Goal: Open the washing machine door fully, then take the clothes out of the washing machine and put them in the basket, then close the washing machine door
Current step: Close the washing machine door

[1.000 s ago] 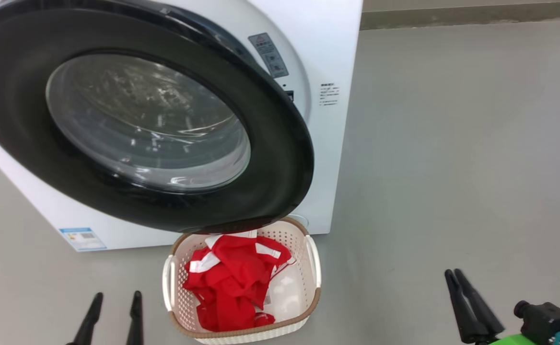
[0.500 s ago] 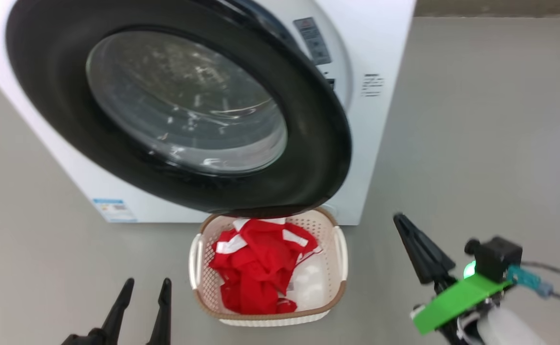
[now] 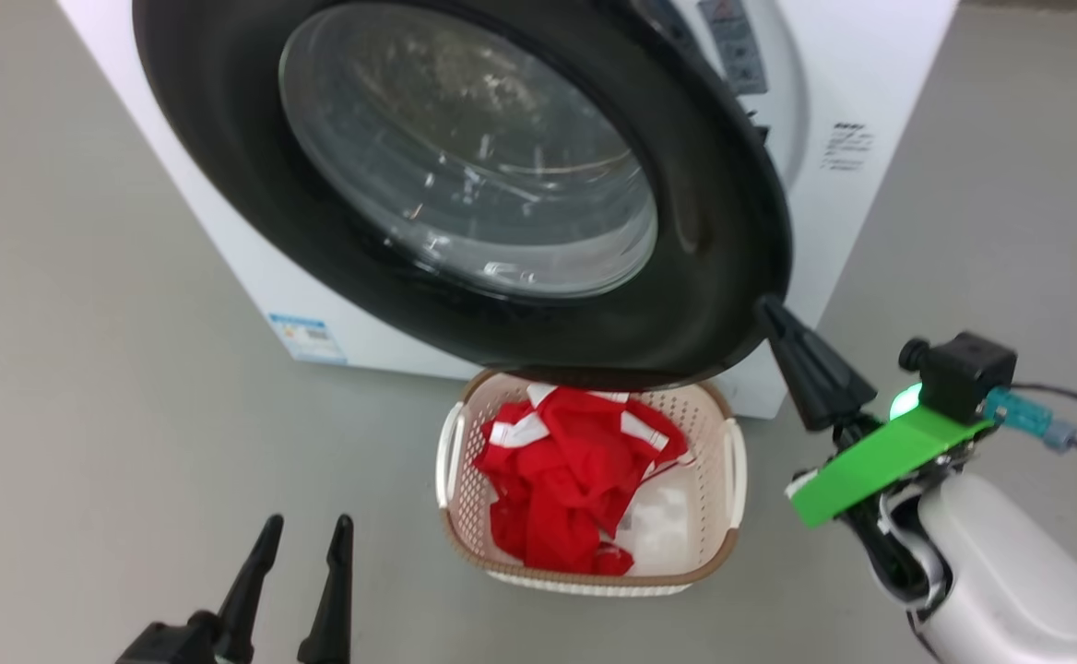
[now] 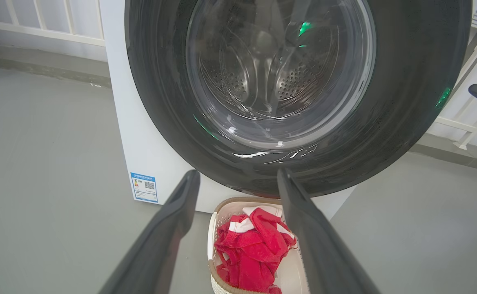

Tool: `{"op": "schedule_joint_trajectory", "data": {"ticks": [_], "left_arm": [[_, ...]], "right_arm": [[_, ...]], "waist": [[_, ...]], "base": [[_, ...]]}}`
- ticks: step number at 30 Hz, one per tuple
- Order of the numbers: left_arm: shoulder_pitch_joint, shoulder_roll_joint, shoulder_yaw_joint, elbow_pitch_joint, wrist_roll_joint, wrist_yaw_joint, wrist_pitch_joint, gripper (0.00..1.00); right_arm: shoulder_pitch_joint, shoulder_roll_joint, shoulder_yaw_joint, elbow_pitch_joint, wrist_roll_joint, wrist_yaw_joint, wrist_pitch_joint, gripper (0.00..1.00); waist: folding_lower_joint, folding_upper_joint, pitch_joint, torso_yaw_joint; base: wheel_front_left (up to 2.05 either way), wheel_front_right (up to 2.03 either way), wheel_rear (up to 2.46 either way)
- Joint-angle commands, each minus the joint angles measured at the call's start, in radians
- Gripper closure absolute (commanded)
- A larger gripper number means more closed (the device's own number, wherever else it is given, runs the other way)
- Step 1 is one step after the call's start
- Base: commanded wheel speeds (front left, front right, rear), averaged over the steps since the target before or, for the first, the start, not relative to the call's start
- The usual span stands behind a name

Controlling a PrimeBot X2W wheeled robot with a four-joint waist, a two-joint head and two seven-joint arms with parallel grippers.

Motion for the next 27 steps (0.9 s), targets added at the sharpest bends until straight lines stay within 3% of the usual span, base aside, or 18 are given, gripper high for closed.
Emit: {"op": "schedule_joint_trajectory", "data": {"ticks": [1,13,27], "left_arm": [[-0.045,0.004,0.026,-0.028,-0.007,0.006,-0.012,0.0],[-0.097,0.004,-0.017,-0.047,-0.069,0.028,-0.012,0.0],[-0.131,0.004,-0.041,-0.05,-0.097,0.034,-0.012,0.0]], "right_arm": [[-0.031,-0.005,0.005,-0.017,0.013,0.007,-0.006,1.0],[-0.125,-0.036,-0.029,-0.005,0.017,0.007,-0.006,1.0],[-0.21,-0.005,-0.175,0.017,-0.049,0.007,-0.006,1.0]], "waist": [[0.0,0.0,0.038,0.033],[0.0,0.0,0.142,0.084],[0.0,0.0,0.192,0.118]], "base": [[0.0,0.0,0.0],[0.0,0.0,0.0],[0.0,0.0,0.0]]}}
